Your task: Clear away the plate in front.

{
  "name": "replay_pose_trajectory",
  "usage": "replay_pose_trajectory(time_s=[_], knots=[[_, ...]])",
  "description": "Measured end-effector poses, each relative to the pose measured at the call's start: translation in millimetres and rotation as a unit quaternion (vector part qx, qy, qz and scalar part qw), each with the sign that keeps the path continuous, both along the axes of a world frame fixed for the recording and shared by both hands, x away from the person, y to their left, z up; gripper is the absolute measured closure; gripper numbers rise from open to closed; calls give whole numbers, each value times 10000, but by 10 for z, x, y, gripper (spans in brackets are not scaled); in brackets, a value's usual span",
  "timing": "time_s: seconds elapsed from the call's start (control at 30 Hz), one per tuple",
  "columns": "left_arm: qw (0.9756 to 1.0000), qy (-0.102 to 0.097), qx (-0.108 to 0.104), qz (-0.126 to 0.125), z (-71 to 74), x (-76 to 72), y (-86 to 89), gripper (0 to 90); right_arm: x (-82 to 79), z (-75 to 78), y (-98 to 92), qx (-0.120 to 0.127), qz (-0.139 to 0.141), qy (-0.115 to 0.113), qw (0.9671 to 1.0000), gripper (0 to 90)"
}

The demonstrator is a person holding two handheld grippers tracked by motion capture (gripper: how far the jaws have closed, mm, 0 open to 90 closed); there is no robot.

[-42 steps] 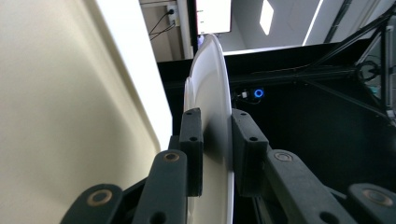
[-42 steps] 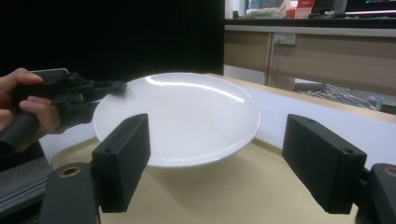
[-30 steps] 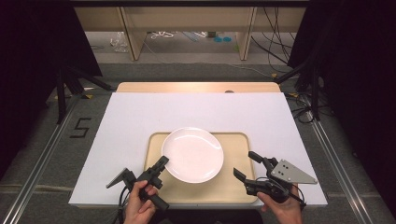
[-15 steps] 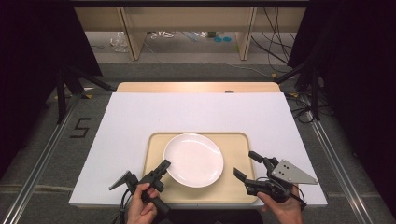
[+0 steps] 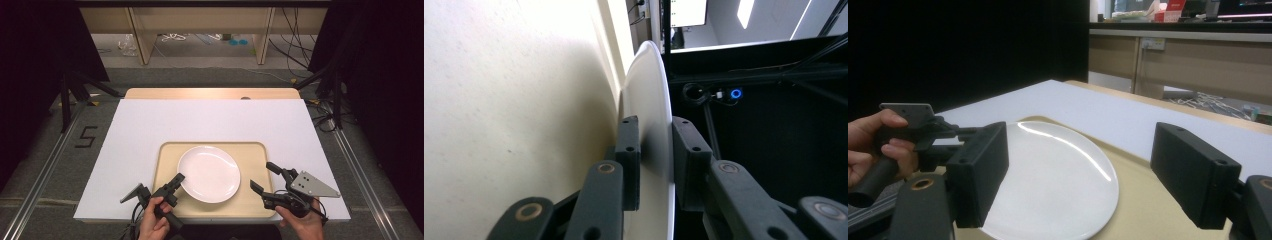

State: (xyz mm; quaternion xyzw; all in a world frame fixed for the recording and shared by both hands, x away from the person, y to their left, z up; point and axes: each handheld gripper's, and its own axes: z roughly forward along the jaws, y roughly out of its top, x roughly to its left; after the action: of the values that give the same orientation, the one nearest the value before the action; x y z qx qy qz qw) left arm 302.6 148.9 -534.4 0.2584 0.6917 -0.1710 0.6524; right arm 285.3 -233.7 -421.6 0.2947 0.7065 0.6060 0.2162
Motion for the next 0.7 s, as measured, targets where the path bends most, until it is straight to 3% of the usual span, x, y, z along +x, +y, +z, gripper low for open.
replay_pose_trajectory(time_s=[0.13,0.2,0.33,0.5,0.7], knots=[[10000,-14,5,-15,-8,14,-19,771,5,-6,11,30,-1,-44,10000,243],[10000,-13,63,-20,-4,19,-14,775,11,-6,8,-75,-13,-48,10000,243],[9998,-38,194,-55,19,40,-28,778,16,-11,9,15,3,-79,10000,243],[9997,59,218,-49,13,62,-46,788,9,-5,6,-87,-9,-45,10000,243],[9989,63,471,43,16,48,-59,799,9,-5,8,-68,16,-31,10000,243]])
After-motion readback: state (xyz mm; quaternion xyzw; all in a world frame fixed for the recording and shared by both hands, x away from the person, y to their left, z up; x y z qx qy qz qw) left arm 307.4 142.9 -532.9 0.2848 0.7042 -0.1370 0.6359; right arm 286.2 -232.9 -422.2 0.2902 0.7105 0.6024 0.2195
